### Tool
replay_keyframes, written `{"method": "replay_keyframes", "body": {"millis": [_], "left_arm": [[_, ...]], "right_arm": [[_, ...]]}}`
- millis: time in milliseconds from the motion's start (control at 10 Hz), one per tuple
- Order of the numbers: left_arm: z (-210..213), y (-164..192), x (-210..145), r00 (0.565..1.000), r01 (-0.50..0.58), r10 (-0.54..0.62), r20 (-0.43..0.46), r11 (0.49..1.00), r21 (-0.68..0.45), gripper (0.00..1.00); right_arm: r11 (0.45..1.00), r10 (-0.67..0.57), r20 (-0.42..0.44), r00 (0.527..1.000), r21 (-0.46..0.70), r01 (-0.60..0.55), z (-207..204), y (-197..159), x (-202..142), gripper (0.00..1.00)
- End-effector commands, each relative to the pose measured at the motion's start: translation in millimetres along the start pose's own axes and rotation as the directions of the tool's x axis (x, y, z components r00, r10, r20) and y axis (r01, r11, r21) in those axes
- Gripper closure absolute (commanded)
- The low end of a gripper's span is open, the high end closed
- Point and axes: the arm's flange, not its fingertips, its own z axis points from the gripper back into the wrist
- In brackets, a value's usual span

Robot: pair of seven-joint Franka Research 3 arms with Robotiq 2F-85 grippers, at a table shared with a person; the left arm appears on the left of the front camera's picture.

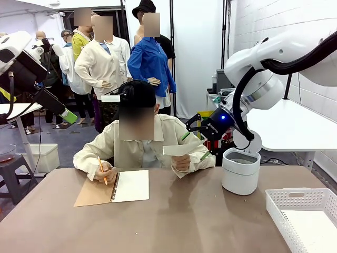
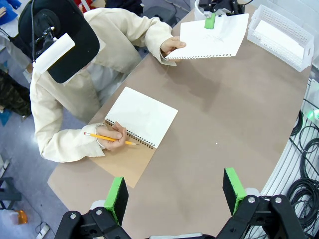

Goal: Sort the paper based on its condition.
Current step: If a person hands you a paper, place it in the Organizing basket , and if it's crumpled, put it in the Trash can.

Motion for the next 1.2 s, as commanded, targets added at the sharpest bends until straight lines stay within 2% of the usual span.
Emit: {"method": "replay_keyframes", "body": {"millis": [0, 400, 500, 900, 1000, 1100], "left_arm": [[0.7, 0.6, -0.5, 1.0, -0.001, 0.001, 0.002, 1.0, -0.002, 0.0], [0.7, 0.6, -0.5, 1.0, -0.001, 0.001, 0.002, 1.0, -0.002, 0.0], [0.7, 0.6, -0.5, 1.0, -0.001, 0.001, 0.002, 1.0, -0.002, 0.0], [0.7, 0.6, -0.5, 1.0, -0.001, 0.001, 0.002, 1.0, -0.002, 0.0], [0.7, 0.6, -0.5, 1.0, -0.001, 0.001, 0.002, 1.0, -0.002, 0.0], [0.7, 0.6, -0.5, 1.0, -0.001, 0.001, 0.002, 1.0, -0.002, 0.0]], "right_arm": [[0.998, 0.001, -0.035, 0.999, 0.061, 0.001, 0.4, -6.2, 4.3, 0.0], [0.996, 0.0, -0.04, 0.999, 0.087, 0.003, -5.1, -12.4, 13.0, 0.0], [0.994, 0.048, -0.035, 0.998, 0.099, -0.044, -4.0, -14.1, 12.4, 0.16], [0.993, 0.051, -0.039, 0.998, 0.105, -0.047, -0.6, -15.4, 12.1, 0.94], [0.993, 0.055, -0.041, 0.998, 0.106, -0.05, -0.6, -14.9, 11.9, 1.0], [0.993, 0.058, -0.043, 0.997, 0.108, -0.053, -0.6, -14.6, 11.4, 1.0]]}}
